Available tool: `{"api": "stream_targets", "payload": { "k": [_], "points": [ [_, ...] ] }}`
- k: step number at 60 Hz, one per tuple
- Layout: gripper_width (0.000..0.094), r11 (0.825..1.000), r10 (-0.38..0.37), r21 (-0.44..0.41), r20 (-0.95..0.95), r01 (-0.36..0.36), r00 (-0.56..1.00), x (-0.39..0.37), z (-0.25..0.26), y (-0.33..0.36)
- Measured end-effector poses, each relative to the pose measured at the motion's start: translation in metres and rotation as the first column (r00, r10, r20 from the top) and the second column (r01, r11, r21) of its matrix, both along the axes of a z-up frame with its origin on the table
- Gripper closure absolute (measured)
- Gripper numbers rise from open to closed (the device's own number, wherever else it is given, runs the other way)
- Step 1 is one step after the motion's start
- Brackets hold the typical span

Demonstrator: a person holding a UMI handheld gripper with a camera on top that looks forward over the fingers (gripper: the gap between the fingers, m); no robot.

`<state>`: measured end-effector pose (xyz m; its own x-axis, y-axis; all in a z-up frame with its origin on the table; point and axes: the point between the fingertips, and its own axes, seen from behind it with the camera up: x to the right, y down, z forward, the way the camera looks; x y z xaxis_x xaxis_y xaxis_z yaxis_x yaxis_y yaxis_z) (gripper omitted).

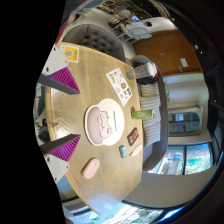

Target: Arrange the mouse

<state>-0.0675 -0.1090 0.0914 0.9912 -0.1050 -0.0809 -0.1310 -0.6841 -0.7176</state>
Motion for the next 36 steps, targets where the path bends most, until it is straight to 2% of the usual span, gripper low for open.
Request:
{"api": "stream_targets", "payload": {
  "k": [9, 10, 11, 22, 36],
  "points": [
    [0.0101, 1.000, -0.006, 0.003, 0.011, 0.006, 1.000, -0.002, -0.007, 0.000],
    [0.0060, 1.000, -0.007, 0.002, 0.011, 0.007, 1.000, -0.001, -0.008, 0.000],
    [0.0102, 1.000, -0.009, 0.001, 0.012, 0.009, 1.000, -0.001, -0.010, -0.001],
    [0.0103, 0.999, -0.033, -0.013, 0.009, 0.033, 0.999, 0.023, -0.025, -0.013],
    [0.0109, 0.992, -0.123, -0.016, 0.044, 0.124, 0.991, 0.107, -0.050, -0.023]
  ]
}}
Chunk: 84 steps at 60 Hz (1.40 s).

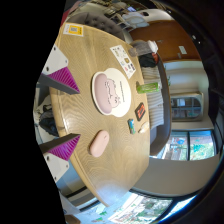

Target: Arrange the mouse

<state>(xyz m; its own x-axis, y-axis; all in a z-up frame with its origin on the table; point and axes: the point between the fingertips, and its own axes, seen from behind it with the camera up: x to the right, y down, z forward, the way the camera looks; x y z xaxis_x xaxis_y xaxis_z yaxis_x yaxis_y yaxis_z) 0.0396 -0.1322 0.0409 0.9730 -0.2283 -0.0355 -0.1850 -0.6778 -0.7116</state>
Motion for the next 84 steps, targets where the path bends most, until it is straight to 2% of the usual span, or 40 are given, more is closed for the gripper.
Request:
{"api": "stream_targets", "payload": {
  "k": [16, 23, 30, 35, 41, 42, 51, 59, 65, 69, 75, 81, 84],
  "points": [
    [0.0110, 1.000, -0.002, 0.019, 0.122, 0.000, 0.992, 0.122, -0.023, 0.006],
    [0.0108, 0.999, 0.027, 0.035, 0.131, -0.032, 0.991, 0.152, -0.030, 0.018],
    [0.0111, 0.993, 0.103, 0.044, 0.091, -0.107, 0.991, 0.156, -0.040, 0.035],
    [0.0110, 0.980, 0.187, 0.053, 0.072, -0.191, 0.980, 0.147, -0.046, 0.046],
    [0.0116, 0.969, 0.241, 0.046, 0.067, -0.244, 0.968, 0.141, -0.058, 0.054],
    [0.0125, 0.967, 0.242, 0.067, 0.056, -0.245, 0.969, 0.139, -0.056, 0.058],
    [0.0122, 0.969, 0.220, 0.110, 0.039, -0.223, 0.975, 0.146, -0.056, 0.080],
    [0.0155, 0.973, 0.176, 0.146, 0.047, -0.181, 0.983, 0.157, -0.056, 0.101],
    [0.0243, 0.978, 0.120, 0.164, 0.045, -0.126, 0.992, 0.167, -0.056, 0.115],
    [0.0388, 0.982, 0.074, 0.169, 0.045, -0.081, 0.996, 0.173, -0.056, 0.119],
    [0.0442, 0.982, 0.010, 0.186, 0.041, -0.017, 0.999, 0.176, -0.056, 0.118],
    [0.0522, 0.992, -0.029, 0.123, 0.008, 0.028, 1.000, 0.175, -0.057, 0.118],
    [0.0561, 0.994, -0.020, 0.109, -0.026, 0.023, 0.999, 0.164, -0.045, 0.121]
  ]
}}
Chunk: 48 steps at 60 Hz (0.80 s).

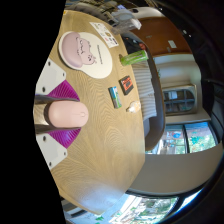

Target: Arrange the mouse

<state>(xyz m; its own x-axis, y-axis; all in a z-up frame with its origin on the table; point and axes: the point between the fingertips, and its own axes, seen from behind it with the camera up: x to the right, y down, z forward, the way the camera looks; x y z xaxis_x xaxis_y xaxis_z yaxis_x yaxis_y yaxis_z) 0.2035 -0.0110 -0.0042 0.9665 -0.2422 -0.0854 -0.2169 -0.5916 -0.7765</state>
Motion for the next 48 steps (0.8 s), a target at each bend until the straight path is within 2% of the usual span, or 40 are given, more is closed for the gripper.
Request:
{"api": "stream_targets", "payload": {
  "k": [5, 9, 14, 19, 31, 34, 40, 43, 46, 48],
  "points": [
    [0.0566, 0.992, 0.070, 0.099, 0.042, -0.074, 0.997, -0.038, 0.055, 0.029],
    [0.0566, 0.972, 0.141, 0.176, 0.077, -0.153, 0.987, -0.088, 0.094, 0.060],
    [0.0567, 0.953, 0.190, 0.228, 0.070, -0.201, 0.979, -0.148, 0.111, 0.097],
    [0.0568, 0.942, 0.251, 0.203, 0.101, -0.267, 0.963, -0.194, 0.087, 0.126],
    [0.0559, 0.954, 0.289, 0.052, 0.097, -0.295, 0.952, -0.215, -0.001, 0.132],
    [0.0507, 0.953, 0.288, 0.072, 0.090, -0.294, 0.953, -0.215, 0.001, 0.133],
    [0.0404, 0.963, 0.270, -0.004, 0.055, -0.270, 0.961, -0.210, -0.005, 0.127],
    [0.0241, 0.966, 0.258, -0.045, 0.047, -0.256, 0.965, -0.209, -0.003, 0.119],
    [0.0067, 0.970, 0.243, -0.042, 0.068, -0.241, 0.968, -0.205, 0.012, 0.113],
    [0.0102, 0.973, 0.229, -0.033, 0.083, -0.227, 0.970, -0.203, 0.025, 0.109]
  ]
}}
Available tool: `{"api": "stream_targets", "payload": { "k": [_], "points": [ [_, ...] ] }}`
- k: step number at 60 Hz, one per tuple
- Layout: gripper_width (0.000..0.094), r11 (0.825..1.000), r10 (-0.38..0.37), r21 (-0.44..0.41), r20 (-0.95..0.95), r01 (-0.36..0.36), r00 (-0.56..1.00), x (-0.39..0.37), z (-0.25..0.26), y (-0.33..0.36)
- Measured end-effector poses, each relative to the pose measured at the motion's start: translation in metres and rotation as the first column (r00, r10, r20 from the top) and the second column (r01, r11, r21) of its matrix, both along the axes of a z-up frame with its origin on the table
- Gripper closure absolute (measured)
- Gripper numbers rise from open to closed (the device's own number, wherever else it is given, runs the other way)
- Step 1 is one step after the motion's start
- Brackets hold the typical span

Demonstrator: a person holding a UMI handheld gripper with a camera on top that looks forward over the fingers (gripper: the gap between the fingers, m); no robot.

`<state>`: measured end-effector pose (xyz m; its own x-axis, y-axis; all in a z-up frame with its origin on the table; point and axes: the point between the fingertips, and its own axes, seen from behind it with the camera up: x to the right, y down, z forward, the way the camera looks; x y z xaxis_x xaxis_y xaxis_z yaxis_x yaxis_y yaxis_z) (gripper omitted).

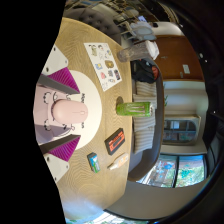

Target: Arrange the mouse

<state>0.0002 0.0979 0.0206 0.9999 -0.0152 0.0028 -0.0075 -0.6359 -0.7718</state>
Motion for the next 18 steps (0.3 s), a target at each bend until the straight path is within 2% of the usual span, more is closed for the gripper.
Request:
{"api": "stream_targets", "payload": {
  "k": [11, 18],
  "points": [
    [0.0084, 1.000, -0.021, -0.018, -0.003, 0.021, 1.000, -0.003, 0.062, -0.058],
    [0.0088, 0.998, -0.036, -0.057, -0.002, 0.036, 0.999, 0.002, 0.084, -0.110]
  ]
}}
